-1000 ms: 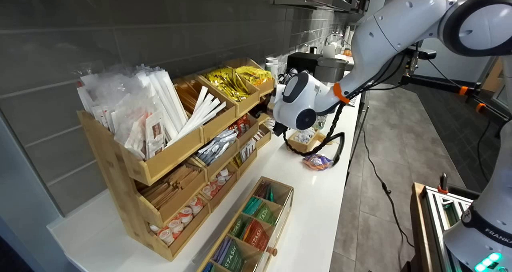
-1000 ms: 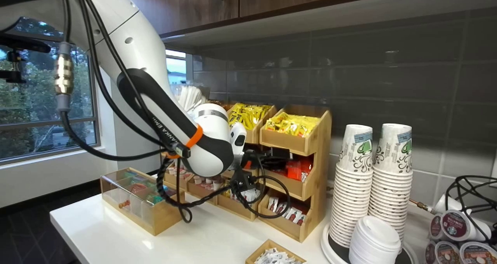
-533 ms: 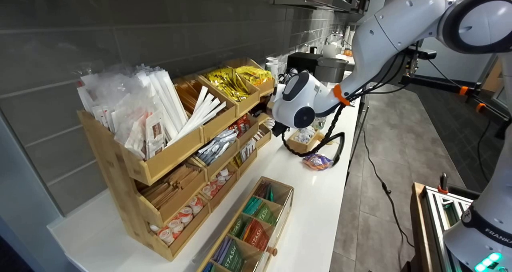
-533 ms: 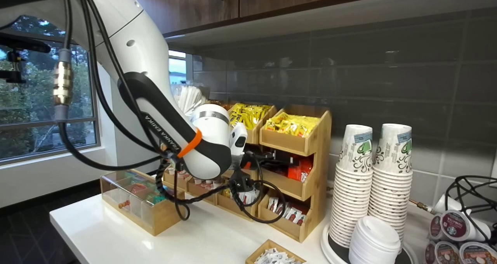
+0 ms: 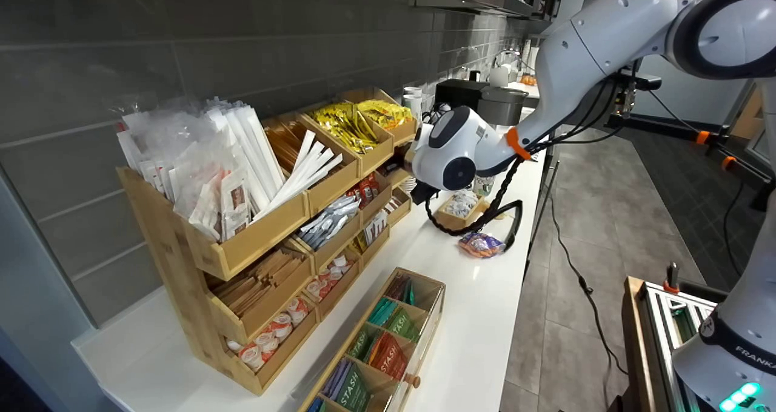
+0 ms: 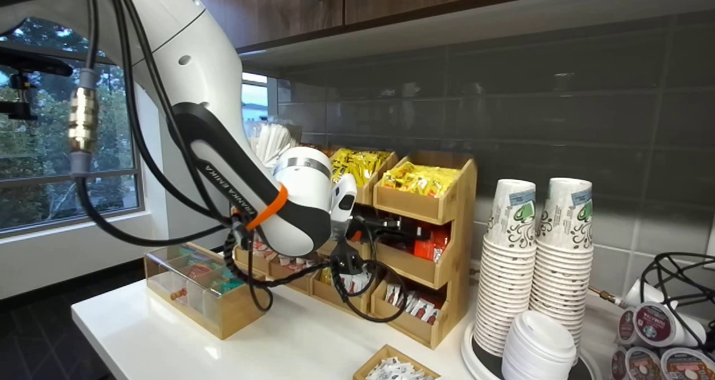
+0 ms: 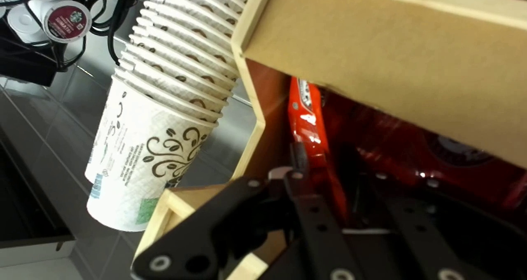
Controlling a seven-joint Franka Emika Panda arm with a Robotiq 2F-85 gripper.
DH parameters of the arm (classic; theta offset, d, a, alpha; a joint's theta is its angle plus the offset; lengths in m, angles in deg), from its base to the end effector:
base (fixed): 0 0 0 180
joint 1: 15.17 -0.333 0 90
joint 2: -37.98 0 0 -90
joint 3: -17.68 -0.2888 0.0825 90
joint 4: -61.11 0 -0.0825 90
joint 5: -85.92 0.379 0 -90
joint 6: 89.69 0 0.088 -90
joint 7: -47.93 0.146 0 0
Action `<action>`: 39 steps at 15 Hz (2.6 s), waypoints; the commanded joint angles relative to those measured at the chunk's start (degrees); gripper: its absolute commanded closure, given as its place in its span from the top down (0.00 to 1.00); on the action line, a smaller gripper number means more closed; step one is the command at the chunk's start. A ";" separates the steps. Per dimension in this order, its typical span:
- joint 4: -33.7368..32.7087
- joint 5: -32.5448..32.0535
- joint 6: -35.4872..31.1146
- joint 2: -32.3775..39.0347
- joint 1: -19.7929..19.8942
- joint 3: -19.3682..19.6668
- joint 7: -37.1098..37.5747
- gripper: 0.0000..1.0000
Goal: Put the orange sacket in the tray
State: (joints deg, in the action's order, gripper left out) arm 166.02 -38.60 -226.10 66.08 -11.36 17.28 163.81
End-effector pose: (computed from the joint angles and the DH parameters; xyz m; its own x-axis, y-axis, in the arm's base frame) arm 0.6751 -0.0710 0.2524 0.4219 0.2215 0.8792 -0.4936 -0.7573 0.4276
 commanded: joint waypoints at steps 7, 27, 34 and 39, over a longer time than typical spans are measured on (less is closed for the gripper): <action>2.23 6.04 3.15 -1.81 0.50 -1.69 -0.61 0.99; 14.89 17.69 3.45 -14.06 0.01 -1.56 -0.49 1.00; 19.65 27.79 -9.19 -21.19 1.76 -0.19 -5.61 1.00; 23.41 37.07 -15.84 -25.28 2.19 1.97 -14.36 1.00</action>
State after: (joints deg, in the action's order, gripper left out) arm 185.42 -7.49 -238.72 44.43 -9.43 18.25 155.11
